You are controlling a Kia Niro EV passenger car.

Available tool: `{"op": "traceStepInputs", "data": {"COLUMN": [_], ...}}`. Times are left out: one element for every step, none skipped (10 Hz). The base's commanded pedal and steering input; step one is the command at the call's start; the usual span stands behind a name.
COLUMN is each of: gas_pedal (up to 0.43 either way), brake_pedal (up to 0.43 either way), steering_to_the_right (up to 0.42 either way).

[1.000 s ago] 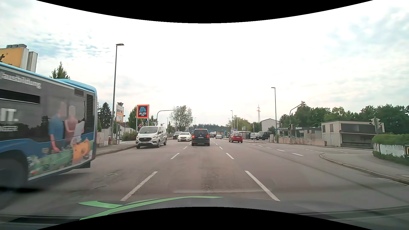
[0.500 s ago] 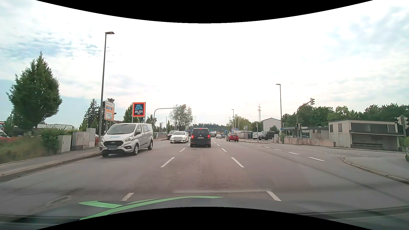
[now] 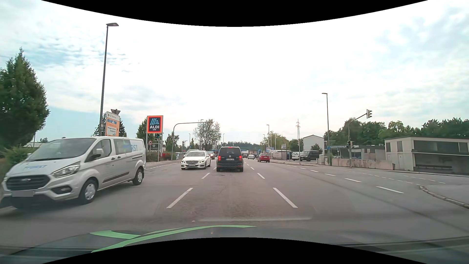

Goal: Follow the waypoints while adhering to traffic rules and regulations

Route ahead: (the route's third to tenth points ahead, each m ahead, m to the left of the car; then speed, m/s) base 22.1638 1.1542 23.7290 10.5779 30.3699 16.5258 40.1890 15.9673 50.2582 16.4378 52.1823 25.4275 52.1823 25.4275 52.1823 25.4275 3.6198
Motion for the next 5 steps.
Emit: {"op": "traceStepInputs", "data": {"gas_pedal": [0.0, 0.0, 0.0, 0.0, 0.0], "brake_pedal": [0.0, 0.0, 0.0, 0.0, 0.0], "steering_to_the_right": [-0.002, -0.002, -0.001, -0.001, -0.001]}}
